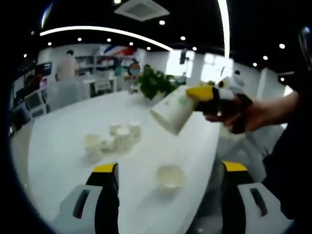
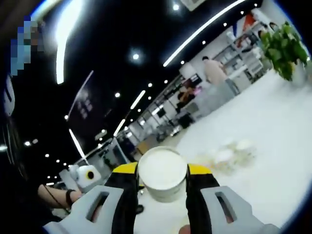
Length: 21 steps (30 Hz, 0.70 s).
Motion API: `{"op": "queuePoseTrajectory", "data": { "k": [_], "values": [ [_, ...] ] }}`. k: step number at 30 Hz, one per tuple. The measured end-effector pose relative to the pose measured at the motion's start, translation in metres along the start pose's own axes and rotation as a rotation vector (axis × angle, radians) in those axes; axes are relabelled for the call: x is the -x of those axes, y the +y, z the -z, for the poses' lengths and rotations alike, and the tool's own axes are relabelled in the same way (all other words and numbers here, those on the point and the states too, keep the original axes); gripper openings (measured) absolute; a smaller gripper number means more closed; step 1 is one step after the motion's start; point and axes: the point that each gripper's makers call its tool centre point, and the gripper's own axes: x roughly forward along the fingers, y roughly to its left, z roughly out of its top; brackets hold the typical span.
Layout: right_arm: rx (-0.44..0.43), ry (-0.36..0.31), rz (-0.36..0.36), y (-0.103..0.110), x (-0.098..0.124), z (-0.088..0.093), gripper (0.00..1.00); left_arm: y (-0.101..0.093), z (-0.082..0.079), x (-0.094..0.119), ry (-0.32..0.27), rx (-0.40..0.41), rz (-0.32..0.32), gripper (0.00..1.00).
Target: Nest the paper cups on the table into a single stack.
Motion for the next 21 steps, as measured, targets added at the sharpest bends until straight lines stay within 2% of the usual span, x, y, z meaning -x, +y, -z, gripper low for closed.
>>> {"op": "queuePoseTrajectory", "data": {
  "k": [3,9,16,21],
  "values": [
    [-0.004,0.016,-0.007,0.002,-0.001,0.004,0.34,-0.008,-0.006,-0.002,-0.021,0.01,0.027,0.83],
    [-0.028,0.03,-0.035,0.009,-0.005,0.009,0.34,-0.013,-0.009,-0.006,-0.009,0.031,0.046,0.79],
    [-0.049,0.049,-0.071,0.021,-0.011,0.016,0.34,-0.021,-0.015,-0.01,-0.026,0.03,0.074,0.73],
    [-0.062,0.06,-0.091,0.027,-0.014,0.022,0.34,-0.03,-0.018,-0.013,-0.042,0.068,0.108,0.71]
  ]
}}
